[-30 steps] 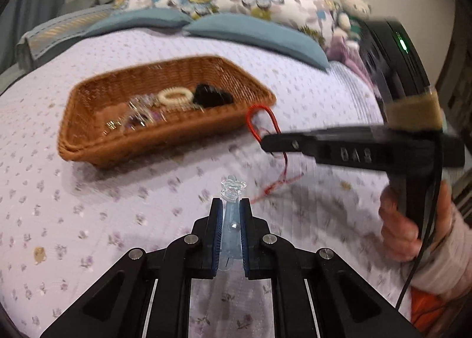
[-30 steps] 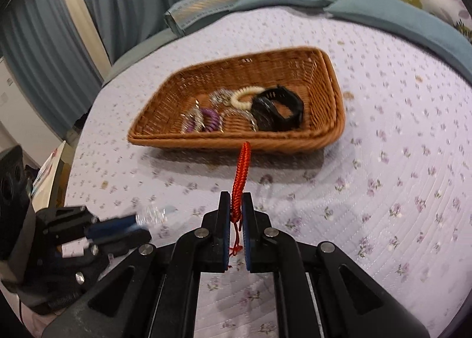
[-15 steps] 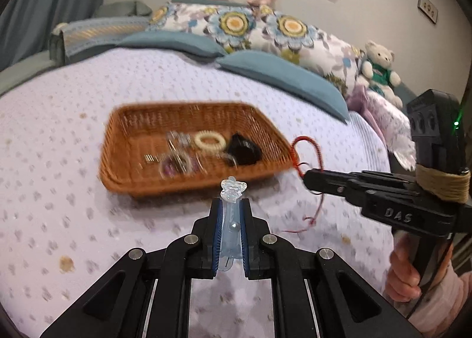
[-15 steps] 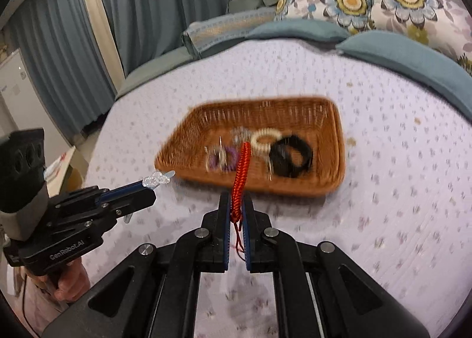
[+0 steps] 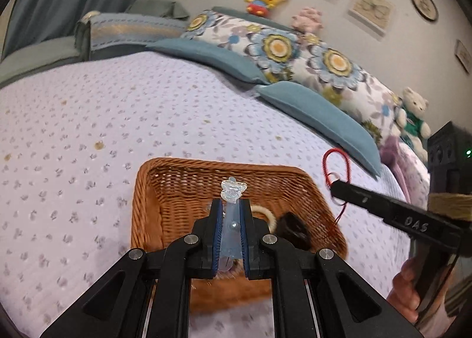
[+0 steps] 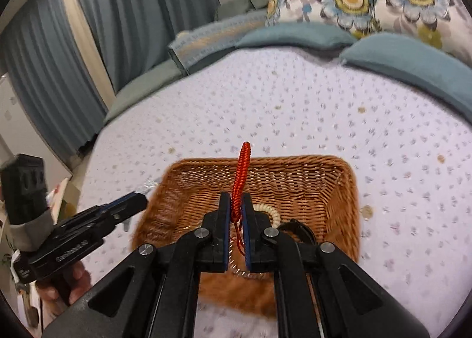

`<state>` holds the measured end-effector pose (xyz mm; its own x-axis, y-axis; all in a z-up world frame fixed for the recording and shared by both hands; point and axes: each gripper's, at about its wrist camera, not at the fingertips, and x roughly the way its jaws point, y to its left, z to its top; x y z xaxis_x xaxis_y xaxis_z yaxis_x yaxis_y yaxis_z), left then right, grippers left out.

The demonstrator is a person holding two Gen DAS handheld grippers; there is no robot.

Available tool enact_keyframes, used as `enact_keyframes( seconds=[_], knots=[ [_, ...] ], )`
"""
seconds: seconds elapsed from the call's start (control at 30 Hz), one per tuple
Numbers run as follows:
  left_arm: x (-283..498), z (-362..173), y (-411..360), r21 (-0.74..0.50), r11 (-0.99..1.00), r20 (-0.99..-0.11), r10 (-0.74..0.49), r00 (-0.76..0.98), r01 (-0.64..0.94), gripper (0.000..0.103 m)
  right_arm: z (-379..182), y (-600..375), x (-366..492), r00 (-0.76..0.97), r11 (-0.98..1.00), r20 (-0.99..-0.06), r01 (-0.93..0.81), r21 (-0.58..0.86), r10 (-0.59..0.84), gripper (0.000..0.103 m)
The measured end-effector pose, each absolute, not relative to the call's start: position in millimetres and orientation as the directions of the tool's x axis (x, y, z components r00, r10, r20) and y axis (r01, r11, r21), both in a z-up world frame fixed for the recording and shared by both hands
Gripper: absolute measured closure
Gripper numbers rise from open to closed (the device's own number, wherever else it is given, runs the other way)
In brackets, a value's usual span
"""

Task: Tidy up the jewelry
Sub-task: 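Carry the red cord and blue clip into the basket and open both tools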

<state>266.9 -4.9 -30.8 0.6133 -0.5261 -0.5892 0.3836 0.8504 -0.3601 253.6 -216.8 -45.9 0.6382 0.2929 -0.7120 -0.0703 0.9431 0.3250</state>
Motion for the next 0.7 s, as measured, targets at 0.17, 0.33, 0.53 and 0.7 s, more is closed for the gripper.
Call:
enact_keyframes(
  seconds=[0.17,0.33,0.53,0.7],
  knots=[
    [293.3,-60.8,-9.4,-0.354,0.871,-0.625,-0.491,0.607,0.341,0.092,-88.4,-211.6,286.1,0.569,0.947,-0.772,-0.036,0.320,0.283,0.094],
    [304.1,-77.1,-13.3,-0.345,0.882,-0.650,-0.471,0.597,0.320,0.092,-107.2,-205.7,289.4,0.537,0.952,-0.798,-0.033,0.305,0.274,0.093],
    [299.3,-76.7,-23.5,-0.313,0.882,-0.654,-0.469,0.594,0.352,0.088,-110.8,-207.3,289.7,0.525,0.952,-0.806,-0.027,0.306,0.274,0.069],
    [288.1,-61.6,-22.3,-0.318,0.878,-0.624,-0.478,0.619,0.357,0.050,-92.9,-217.6,277.3,0.556,0.950,-0.788,-0.006,0.313,0.264,0.053]
  ],
)
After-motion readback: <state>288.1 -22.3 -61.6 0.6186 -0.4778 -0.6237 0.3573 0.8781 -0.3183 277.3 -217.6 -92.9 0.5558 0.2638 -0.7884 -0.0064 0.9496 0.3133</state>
